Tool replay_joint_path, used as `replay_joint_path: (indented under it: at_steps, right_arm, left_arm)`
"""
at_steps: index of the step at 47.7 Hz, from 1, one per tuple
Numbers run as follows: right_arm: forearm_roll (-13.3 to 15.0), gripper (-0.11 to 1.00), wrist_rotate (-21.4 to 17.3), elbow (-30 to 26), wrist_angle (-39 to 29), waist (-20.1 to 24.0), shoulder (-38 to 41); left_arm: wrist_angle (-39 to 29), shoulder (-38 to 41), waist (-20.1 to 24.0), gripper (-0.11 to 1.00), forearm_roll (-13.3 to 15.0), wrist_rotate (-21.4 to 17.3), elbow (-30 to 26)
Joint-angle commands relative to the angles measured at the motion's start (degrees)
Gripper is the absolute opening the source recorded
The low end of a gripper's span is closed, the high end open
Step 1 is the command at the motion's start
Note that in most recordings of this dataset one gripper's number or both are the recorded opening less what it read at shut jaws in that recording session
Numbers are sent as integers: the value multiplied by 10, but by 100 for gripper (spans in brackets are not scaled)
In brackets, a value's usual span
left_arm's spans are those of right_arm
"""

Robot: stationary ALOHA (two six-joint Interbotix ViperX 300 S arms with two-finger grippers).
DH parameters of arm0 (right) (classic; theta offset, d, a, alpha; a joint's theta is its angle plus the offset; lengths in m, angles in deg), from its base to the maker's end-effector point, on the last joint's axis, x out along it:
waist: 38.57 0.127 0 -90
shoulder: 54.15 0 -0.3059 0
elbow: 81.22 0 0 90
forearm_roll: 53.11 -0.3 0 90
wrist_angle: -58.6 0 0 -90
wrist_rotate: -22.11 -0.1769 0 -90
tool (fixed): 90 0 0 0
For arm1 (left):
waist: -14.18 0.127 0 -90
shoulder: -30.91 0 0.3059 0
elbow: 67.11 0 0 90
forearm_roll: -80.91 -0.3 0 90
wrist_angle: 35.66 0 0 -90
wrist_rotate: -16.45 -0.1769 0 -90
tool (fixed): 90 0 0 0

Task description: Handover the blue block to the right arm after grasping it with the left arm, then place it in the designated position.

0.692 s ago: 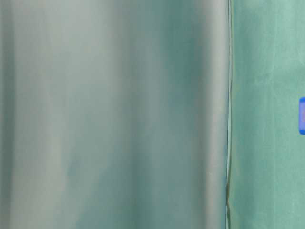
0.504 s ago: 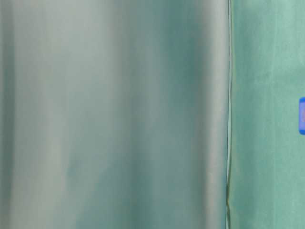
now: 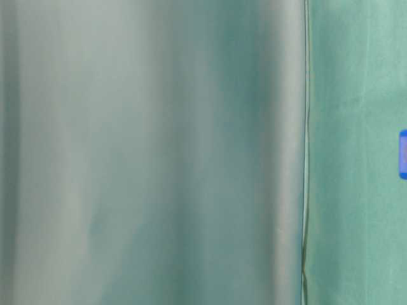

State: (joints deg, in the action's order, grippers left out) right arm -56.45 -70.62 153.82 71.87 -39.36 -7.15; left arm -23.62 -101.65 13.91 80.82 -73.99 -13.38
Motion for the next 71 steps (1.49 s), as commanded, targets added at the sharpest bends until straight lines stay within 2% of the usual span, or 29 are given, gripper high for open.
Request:
replay_joint_path:
  at_steps: [1, 6, 9, 18, 21, 23, 26, 46, 55, 71]
  right_arm:
    - [-3, 0, -4, -17, 1, -1, 1]
    - [-4, 2, -7, -17, 2, -4, 1]
    - [-5, 11, -8, -17, 1, -5, 1]
    - [-14, 64, -6, -18, 2, -13, 3]
    - [-14, 82, -5, -18, 0, -15, 4]
    - [-14, 89, -6, -19, 0, -17, 4]
    - [-14, 94, -6, -19, 0, -17, 4]
    - [-13, 94, -4, -20, 1, -18, 5]
    - [-12, 94, -3, -20, 3, -22, 10]
    - [-11, 94, -1, -21, 3, -23, 11]
  left_arm:
    - [2, 4, 1, 3, -1, 0, -15]
    - [2, 4, 1, 15, -1, -1, -16]
    - [2, 4, 1, 29, -1, -1, -16]
    - [2, 4, 1, 81, -1, 0, -19]
    - [2, 4, 2, 94, -1, 1, -20]
    - [0, 4, 1, 98, -1, 1, -20]
    - [-1, 4, 1, 100, -1, 1, -20]
    - [2, 15, 3, 100, 0, 2, -22]
    - [31, 83, 6, 100, -1, 2, -43]
    - [41, 207, 6, 100, -1, 2, -127]
